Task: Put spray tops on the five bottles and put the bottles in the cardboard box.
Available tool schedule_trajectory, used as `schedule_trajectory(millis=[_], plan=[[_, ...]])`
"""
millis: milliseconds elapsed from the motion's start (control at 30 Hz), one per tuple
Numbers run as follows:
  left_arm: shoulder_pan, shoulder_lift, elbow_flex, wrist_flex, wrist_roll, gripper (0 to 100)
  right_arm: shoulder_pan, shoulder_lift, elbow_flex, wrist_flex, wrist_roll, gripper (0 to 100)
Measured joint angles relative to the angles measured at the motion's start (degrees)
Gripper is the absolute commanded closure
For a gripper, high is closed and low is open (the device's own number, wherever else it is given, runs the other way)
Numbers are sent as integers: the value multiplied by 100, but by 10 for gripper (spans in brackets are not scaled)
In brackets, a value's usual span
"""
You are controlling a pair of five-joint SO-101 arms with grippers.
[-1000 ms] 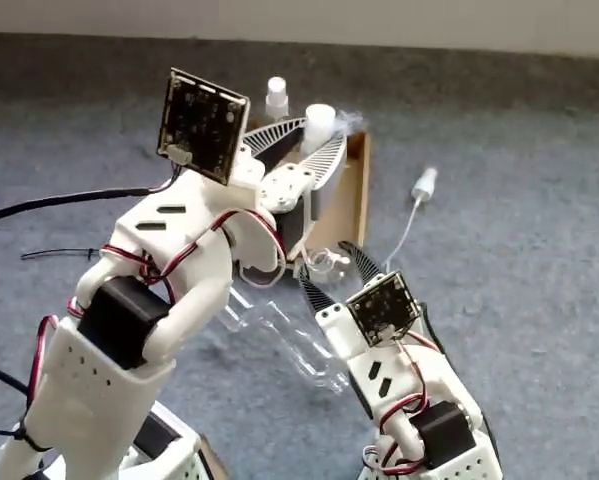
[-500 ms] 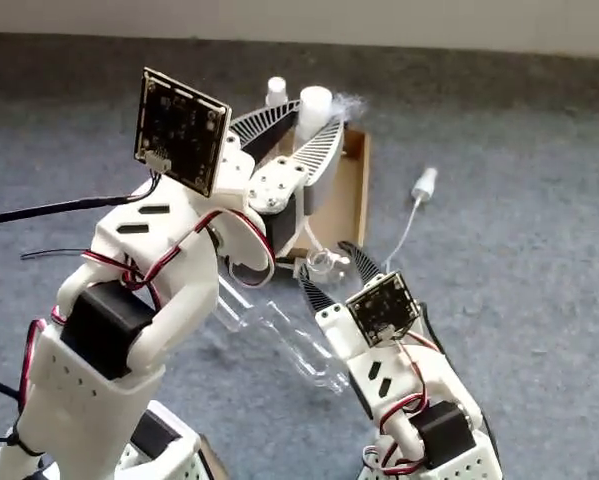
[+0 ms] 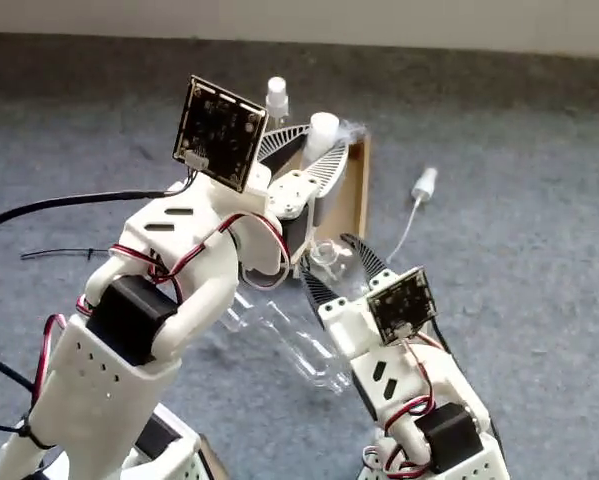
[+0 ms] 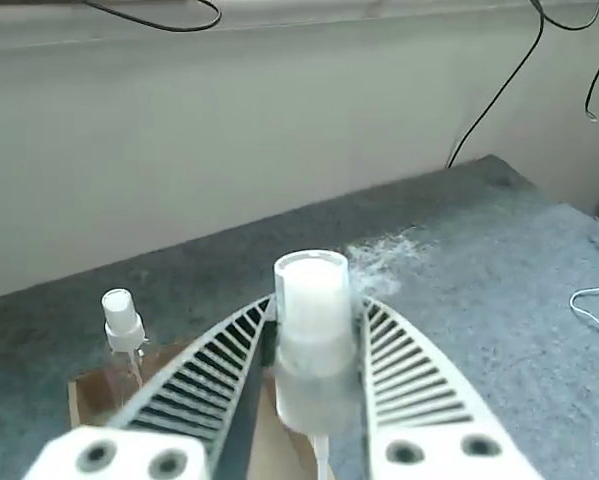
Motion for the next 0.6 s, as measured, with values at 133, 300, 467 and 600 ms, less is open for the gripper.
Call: schedule_trajectory(millis=[133,300,467,600], plan=[[70,0,9,0,9,994,0,1152,-905,-26,-396,995],[114,0,26,88,-26,994,0,2488,-2048,-26,-1275,995],[-193,-9,255,404,18,990,-18,2567,-2215,-35,-1371,991],[-193,-9,510,404,18,988,-18,2374,-1864,-35,-1371,991]])
